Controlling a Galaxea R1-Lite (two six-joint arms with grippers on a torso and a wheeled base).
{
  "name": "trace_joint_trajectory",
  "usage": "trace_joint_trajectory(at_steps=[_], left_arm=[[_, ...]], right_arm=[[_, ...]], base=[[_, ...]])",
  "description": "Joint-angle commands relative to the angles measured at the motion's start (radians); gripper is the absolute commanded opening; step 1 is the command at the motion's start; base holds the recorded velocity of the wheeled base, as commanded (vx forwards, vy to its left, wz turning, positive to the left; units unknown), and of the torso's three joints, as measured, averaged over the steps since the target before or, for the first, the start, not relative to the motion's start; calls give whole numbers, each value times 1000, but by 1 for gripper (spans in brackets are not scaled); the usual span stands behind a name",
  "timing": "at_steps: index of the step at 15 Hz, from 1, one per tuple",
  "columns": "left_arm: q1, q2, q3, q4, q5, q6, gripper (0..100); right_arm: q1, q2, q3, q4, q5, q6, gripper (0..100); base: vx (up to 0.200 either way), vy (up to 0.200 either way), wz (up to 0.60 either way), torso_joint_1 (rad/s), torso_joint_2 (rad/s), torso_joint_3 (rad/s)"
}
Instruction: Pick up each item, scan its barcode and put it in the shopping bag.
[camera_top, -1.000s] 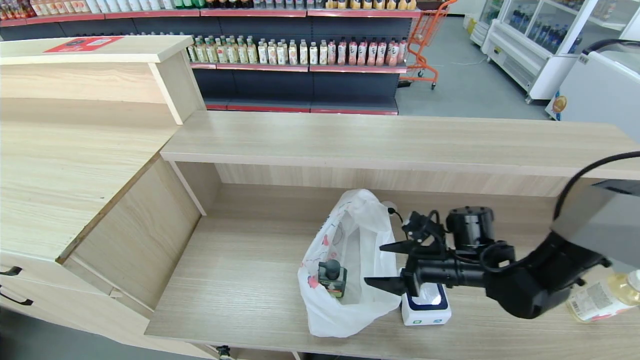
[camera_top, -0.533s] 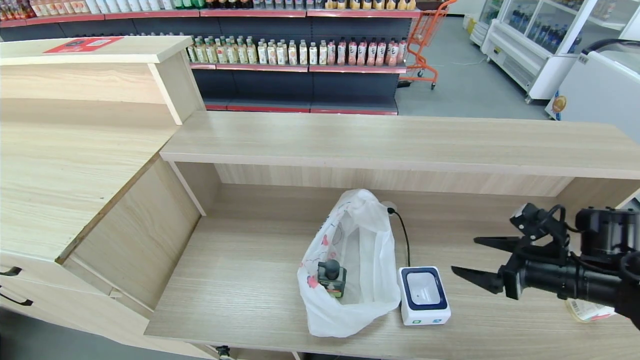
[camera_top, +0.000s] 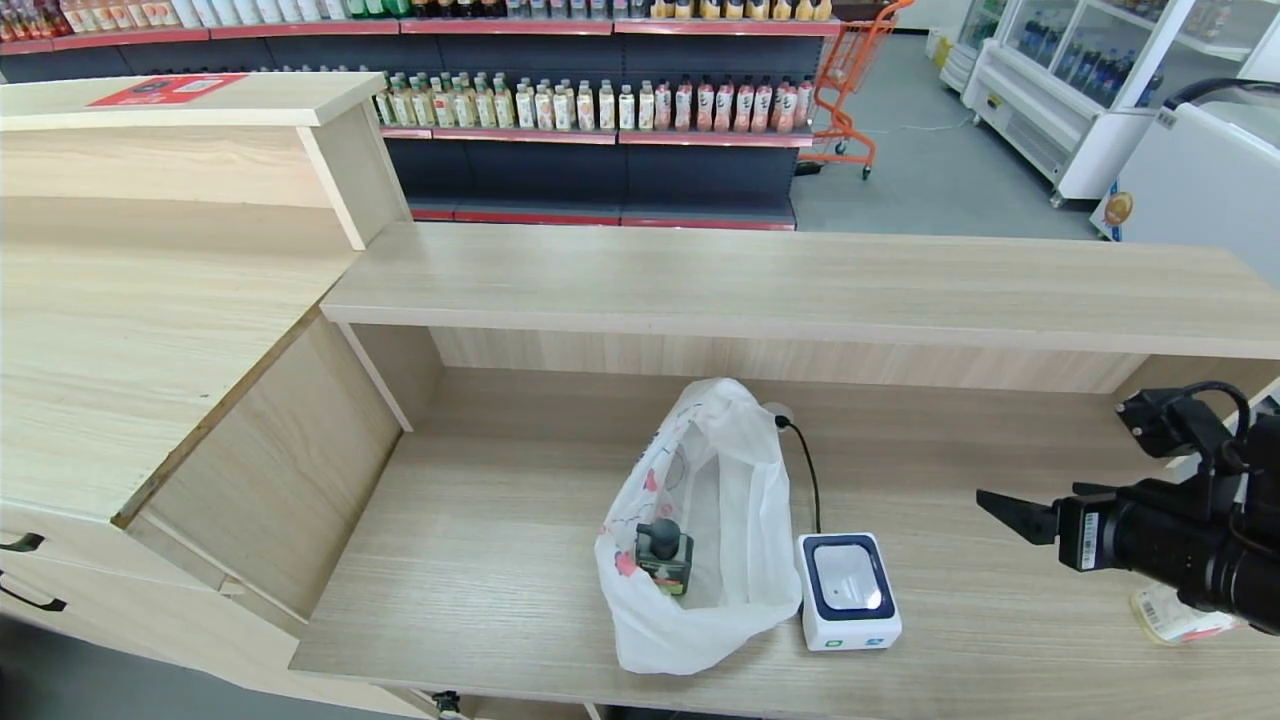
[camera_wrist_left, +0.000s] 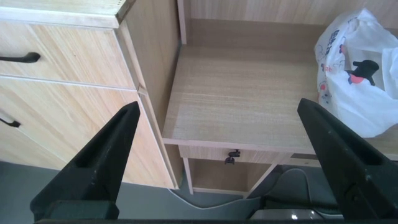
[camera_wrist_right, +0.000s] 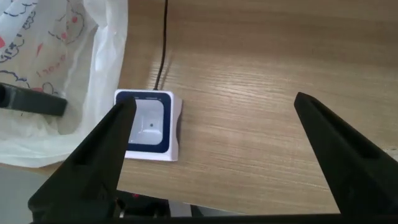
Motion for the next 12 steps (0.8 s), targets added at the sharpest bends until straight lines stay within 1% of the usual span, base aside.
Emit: trace_joint_trajectory(at_steps=[1, 5, 12], left_arm=[[0, 0, 0, 0, 0, 0, 100], [0, 0, 0, 0, -1, 0, 100], [0, 0, 0, 0, 0, 0, 100]], right_arm=[[9, -45, 8, -2, -7, 2, 100], [24, -33, 23, -4, -13, 7, 100], [21, -39, 42, -4, -10, 10, 100]], base=[[0, 0, 0, 0, 0, 0], [0, 0, 0, 0, 0, 0], [0, 0, 0, 0, 0, 0]])
